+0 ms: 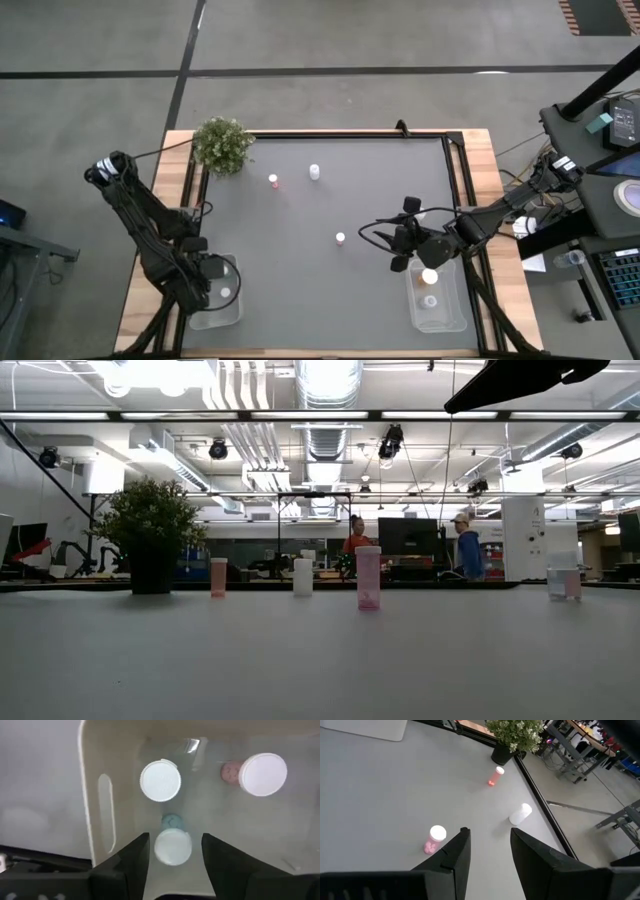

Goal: Pick and place medicine bottles into bin by pill shape (circle, oval)
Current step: Put the transparent capsule bottle into the transparent bin

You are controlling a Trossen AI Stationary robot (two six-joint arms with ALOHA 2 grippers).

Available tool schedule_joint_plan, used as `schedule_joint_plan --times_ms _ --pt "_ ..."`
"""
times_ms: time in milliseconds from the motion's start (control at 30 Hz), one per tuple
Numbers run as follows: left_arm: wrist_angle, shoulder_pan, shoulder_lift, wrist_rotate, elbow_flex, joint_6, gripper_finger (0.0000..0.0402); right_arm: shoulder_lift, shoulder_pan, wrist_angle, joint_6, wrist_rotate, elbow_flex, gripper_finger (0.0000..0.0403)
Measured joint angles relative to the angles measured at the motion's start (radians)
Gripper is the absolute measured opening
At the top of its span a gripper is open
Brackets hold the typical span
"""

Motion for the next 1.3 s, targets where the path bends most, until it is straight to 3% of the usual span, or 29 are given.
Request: schedule_joint_plan --times_ms 333,633,733,867,1100,1300 --pt "-0.074 0.017 -0.022 -0.032 0.109 0.000 0.0163 0.000 0.000 0.001 0.000 0.000 0.000 0.0130" --pt "-0.063 0.140 -0.029 -0.333 0.269 0.043 0.0162 0.000 0.000 0.028 0.025 -0.008 0.000 0.0130" --pt "-0.006 0.196 -0.031 -0.477 0.303 0.194 0.0162 0.000 0.000 0.029 0.059 -0.009 -0.002 0.0130" --pt "0.183 0.261 -0.050 -0.602 0.298 0.544 0.0162 0.001 0.000 0.031 0.105 -0.009 -0.003 0.0130" --pt "0.573 0.389 -0.110 -0.606 0.184 1.076 0.0162 0.004 0.000 0.043 0.198 -0.008 -0.003 0.0130" --pt "0.861 0.501 -0.185 -0.583 0.021 1.319 0.0162 0.050 0.000 0.132 0.210 -0.008 -0.003 0.0130"
